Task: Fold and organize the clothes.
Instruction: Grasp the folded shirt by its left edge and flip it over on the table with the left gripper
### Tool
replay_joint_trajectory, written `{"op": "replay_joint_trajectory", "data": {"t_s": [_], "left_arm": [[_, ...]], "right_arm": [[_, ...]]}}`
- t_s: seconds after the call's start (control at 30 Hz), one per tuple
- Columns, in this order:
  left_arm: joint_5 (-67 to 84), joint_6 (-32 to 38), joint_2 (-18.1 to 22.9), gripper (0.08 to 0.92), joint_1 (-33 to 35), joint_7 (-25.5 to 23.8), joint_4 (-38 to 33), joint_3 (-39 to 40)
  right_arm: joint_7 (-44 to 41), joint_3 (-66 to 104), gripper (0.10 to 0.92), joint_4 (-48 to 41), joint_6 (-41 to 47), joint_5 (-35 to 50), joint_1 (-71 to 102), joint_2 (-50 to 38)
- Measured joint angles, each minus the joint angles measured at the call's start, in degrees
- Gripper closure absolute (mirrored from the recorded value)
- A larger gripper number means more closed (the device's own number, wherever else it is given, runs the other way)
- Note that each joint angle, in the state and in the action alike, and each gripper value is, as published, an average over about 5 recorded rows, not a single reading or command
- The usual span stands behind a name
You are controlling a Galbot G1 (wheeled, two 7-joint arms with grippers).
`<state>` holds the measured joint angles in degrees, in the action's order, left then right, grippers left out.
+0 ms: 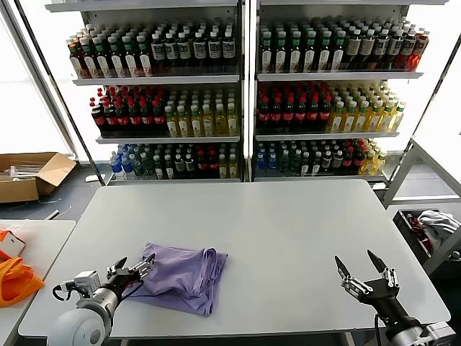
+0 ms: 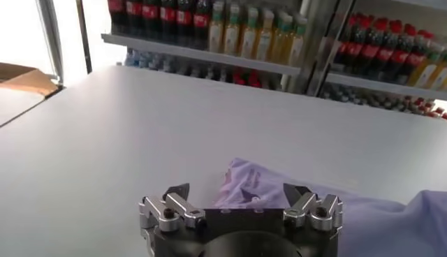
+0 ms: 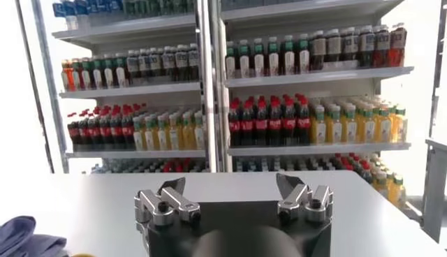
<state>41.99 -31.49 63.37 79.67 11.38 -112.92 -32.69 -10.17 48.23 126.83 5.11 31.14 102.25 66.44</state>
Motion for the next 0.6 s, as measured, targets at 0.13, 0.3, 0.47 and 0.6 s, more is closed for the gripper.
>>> {"op": "replay_joint_trajectory", "data": {"t_s": [0.13,0.3,0.47,0.6], "left_arm": [[0.2,0.3,0.6,0.182,0.3,-0.2,0.7,0.1],[0.2,1.0,1.5,0.267,1.2,-0.6,0.9,0.7],[-0.3,1.7,2.4,0.414,1.7,-1.2,0.9,1.6],[-0.8,2.7,2.9,0.527,2.0,-1.8,1.2,2.0]], "right_arm": [[-0.1,0.3,0.203,0.2,-0.3,-0.1,0.4,0.2],[-0.1,0.7,0.203,0.7,-0.5,-0.1,0.9,0.5],[-0.1,0.5,0.203,1.3,-0.5,-0.2,1.2,0.8],[0.0,0.7,0.203,1.6,-0.5,-0.2,1.3,0.8]]}}
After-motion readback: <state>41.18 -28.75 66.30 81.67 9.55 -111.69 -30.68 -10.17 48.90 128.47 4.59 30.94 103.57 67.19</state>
